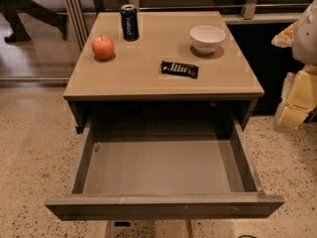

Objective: Place rxbar chocolate into top drawer

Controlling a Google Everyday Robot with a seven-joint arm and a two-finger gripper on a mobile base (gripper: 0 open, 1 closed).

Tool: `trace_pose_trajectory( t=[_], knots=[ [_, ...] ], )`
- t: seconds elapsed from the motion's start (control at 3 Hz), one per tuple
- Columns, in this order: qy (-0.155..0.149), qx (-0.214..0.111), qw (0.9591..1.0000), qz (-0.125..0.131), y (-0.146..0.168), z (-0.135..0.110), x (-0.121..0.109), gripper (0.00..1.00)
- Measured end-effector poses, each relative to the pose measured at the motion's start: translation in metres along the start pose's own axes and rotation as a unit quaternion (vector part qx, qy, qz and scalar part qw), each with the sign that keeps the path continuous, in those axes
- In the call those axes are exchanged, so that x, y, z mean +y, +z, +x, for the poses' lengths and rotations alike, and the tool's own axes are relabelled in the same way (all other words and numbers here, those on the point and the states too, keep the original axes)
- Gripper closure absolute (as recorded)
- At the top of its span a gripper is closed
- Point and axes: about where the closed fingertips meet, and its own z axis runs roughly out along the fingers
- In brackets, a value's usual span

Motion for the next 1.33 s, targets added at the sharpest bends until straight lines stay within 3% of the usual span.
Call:
trace_pose_trajectory(
  t=[0.33, 0.67, 1.0, 1.33],
  knots=[
    [0.000, 0.000, 1.0000, 0.000, 0.000, 0.000, 0.000, 0.00],
    [0.012, -0.025, 0.9995, 0.018, 0.006, -0.009, -0.033, 0.00],
    [0.028, -0.082, 0.9952, 0.046, 0.025, -0.035, -0.099, 0.00],
    [0.047, -0.178, 0.9827, 0.024, 0.064, -0.066, -0.148, 0.04]
  ],
)
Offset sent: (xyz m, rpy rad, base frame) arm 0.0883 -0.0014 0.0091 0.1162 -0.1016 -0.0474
